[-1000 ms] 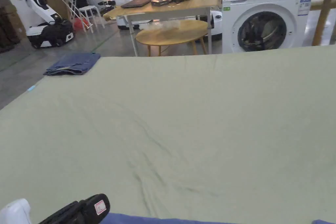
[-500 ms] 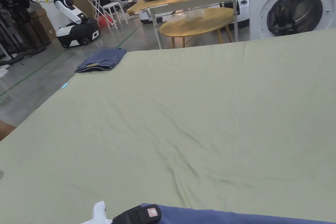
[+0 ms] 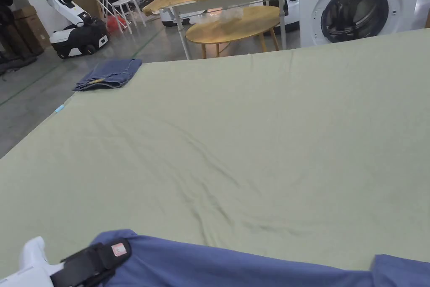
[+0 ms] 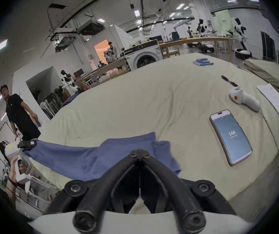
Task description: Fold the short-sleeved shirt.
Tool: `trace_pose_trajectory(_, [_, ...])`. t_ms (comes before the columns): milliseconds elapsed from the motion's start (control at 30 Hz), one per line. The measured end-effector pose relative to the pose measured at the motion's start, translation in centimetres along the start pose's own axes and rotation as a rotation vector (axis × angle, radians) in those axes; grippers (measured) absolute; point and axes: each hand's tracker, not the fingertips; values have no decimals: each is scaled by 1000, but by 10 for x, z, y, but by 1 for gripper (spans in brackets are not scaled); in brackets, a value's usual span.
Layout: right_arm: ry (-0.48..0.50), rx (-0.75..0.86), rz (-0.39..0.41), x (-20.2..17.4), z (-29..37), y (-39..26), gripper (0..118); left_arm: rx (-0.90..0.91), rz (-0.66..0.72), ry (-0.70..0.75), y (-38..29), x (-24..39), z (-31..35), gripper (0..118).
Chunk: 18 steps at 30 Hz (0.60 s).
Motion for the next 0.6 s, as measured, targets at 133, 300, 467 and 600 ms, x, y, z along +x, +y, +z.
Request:
trace_pose_trajectory(133, [16,-3,-12,-4,-2,-2,0,-62,-62,-122,-21,52,-17,6])
trace_pose_trajectory(300, [38,5,-15,-13,-2,-3,0,-199,-30,-260,-100,100,-112,6])
trace_pose_trajectory(467, [45,12,0,-16,10,-5,0,-378,-209,-187,-150,137,-189,50])
trace_pose_trajectory(600, [14,-11,14,-11,15,-13,0,-334,-32,-436,-140,136,-173,62])
